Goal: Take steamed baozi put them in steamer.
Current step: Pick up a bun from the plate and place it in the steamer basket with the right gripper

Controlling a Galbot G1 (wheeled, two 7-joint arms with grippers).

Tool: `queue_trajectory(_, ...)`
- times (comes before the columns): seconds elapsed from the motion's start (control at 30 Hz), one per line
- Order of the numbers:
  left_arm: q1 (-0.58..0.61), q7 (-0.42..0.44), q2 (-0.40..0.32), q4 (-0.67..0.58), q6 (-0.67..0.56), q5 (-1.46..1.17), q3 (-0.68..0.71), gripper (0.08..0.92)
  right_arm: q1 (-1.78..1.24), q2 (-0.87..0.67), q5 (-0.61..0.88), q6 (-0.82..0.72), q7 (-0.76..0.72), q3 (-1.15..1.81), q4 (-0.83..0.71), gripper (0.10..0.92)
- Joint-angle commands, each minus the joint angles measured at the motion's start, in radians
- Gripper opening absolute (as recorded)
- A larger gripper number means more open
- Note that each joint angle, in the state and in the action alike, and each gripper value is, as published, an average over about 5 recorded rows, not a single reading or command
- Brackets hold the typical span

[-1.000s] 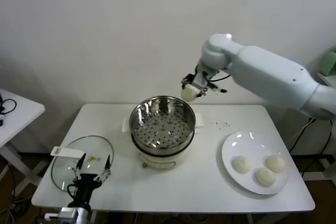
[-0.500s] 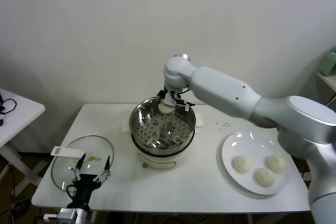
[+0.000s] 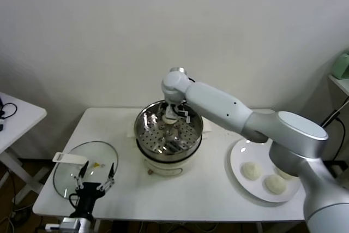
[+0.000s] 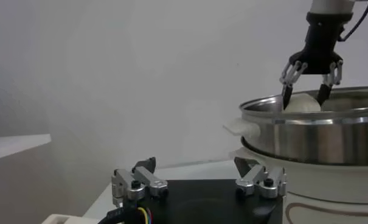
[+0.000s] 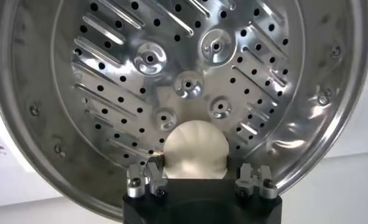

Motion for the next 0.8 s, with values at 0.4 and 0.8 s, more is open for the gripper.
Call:
queue_trajectory(0.4, -0.001, -0.009, -0.004, 0.001, 0.007, -0.001, 0.001, 0.823, -0.025, 0.02, -0.021, 0.019, 0.009, 0.007, -0.035, 0.738)
queue_trajectory(0.8, -0.009, -0.014, 0.015, 0.0, 0.016, -0.005, 0.002, 0.823, 0.095, -0.091, 0.113, 0.01, -0.032, -0.032, 0.125, 0.823)
